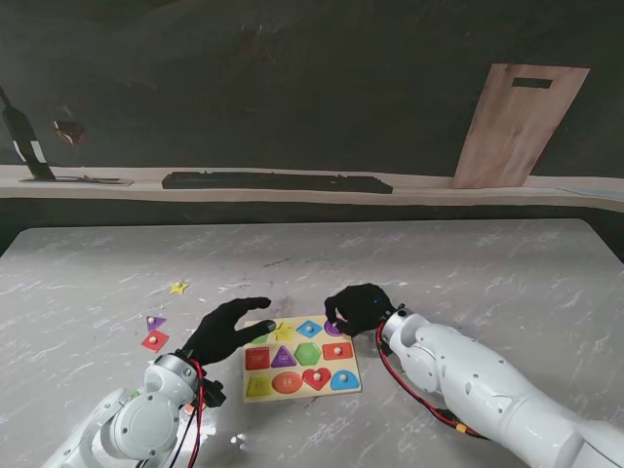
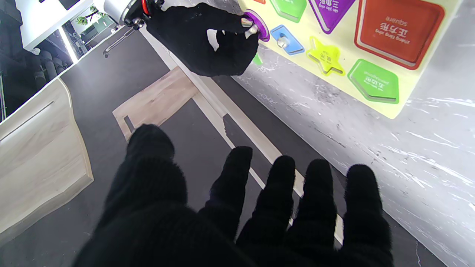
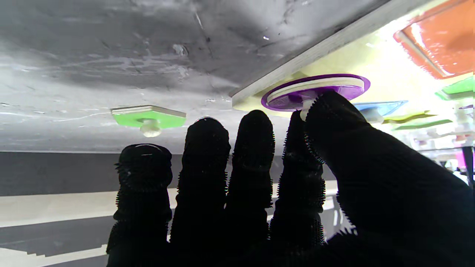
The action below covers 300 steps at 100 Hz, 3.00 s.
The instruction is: Fit puzzle pieces into a puzzle board
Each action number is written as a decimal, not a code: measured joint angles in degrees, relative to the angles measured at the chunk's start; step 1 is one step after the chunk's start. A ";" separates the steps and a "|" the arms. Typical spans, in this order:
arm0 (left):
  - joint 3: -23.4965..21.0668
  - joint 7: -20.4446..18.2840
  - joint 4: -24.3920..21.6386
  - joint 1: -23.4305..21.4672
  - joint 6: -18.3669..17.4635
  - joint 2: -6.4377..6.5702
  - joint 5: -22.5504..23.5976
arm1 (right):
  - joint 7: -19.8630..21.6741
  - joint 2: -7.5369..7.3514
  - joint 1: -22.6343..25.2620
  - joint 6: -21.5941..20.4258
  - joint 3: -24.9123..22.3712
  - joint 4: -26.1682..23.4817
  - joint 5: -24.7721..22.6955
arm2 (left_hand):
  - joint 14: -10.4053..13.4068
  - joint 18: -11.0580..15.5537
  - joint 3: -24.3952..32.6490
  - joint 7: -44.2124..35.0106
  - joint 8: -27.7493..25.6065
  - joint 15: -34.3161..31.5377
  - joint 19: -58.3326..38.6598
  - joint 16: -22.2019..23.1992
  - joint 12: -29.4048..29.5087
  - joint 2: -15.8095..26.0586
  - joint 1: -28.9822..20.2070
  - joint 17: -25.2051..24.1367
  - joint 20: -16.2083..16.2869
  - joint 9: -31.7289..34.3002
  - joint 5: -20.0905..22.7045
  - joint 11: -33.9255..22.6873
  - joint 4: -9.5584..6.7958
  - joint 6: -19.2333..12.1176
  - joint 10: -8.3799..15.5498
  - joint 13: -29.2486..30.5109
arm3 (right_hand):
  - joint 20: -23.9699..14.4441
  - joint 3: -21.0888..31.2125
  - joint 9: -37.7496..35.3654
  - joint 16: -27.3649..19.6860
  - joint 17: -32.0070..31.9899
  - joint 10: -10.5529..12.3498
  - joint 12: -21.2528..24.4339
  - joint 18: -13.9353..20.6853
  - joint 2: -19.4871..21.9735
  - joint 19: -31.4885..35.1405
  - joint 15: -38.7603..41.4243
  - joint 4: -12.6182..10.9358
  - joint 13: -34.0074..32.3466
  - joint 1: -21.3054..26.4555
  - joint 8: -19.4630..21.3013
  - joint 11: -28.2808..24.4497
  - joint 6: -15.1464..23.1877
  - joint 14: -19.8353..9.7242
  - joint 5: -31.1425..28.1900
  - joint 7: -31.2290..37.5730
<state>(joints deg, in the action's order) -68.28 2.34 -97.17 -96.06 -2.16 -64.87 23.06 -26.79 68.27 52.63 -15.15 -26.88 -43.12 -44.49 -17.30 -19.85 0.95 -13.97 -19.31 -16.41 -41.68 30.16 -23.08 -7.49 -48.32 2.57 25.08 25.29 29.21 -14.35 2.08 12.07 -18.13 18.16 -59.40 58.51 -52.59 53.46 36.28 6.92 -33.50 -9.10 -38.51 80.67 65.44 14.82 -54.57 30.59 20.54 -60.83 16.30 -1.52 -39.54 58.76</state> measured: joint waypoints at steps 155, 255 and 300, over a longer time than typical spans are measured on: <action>0.02 0.18 0.26 0.06 -0.13 0.00 -0.02 | 0.89 -1.92 2.82 5.20 -8.18 -4.43 -1.93 | 0.00 0.00 0.00 0.00 0.00 0.00 0.00 0.00 0.00 0.01 0.00 -0.01 0.00 0.00 0.00 0.00 0.00 0.00 0.00 0.00 | 1.71 -3.63 15.38 0.00 -7.40 -1.59 -2.51 -0.01 3.84 -2.54 -1.43 -6.39 7.68 -15.27 10.51 0.64 -6.76 -0.18 13.07 -15.04; 0.02 0.18 0.13 0.04 0.08 -0.01 0.02 | -0.70 9.68 -7.39 14.91 2.75 17.39 12.76 | 0.00 0.00 0.00 0.00 0.00 0.00 0.00 0.00 0.00 0.01 0.00 -0.01 0.00 0.00 0.00 0.00 0.00 0.00 0.00 -0.01 | 1.76 -2.80 12.81 0.00 -4.26 -3.17 -2.84 -0.61 3.23 0.67 2.01 -8.05 5.59 -11.79 11.05 -1.40 -8.85 0.64 5.62 -12.56; 0.11 0.00 0.14 0.13 0.34 0.00 -0.02 | -2.03 10.19 -7.50 15.31 3.45 18.51 12.77 | 0.00 0.00 0.00 0.00 0.00 0.00 0.00 0.00 0.00 0.01 -0.01 -0.01 0.00 0.00 0.00 0.00 0.00 0.00 0.00 -0.01 | 3.02 -2.80 10.39 0.00 -3.02 -3.17 -2.86 -1.20 3.03 2.13 2.91 -5.63 3.55 -10.00 8.40 -2.27 -6.79 0.69 4.49 -6.36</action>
<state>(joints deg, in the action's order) -68.18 2.34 -97.03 -95.94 -1.83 -64.87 23.04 -28.81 78.46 45.12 0.16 -23.43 -24.62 -31.72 -17.30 -19.85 0.96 -13.97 -19.31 -16.41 -41.68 30.16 -23.08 -7.48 -48.33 2.55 25.08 25.29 29.21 -14.35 2.08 12.07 -18.13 18.15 -56.37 55.71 -42.19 53.47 33.26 3.75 -36.36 -10.30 -35.48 82.80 68.35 9.19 -51.01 20.59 28.94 -63.09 9.51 -0.83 -35.05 52.40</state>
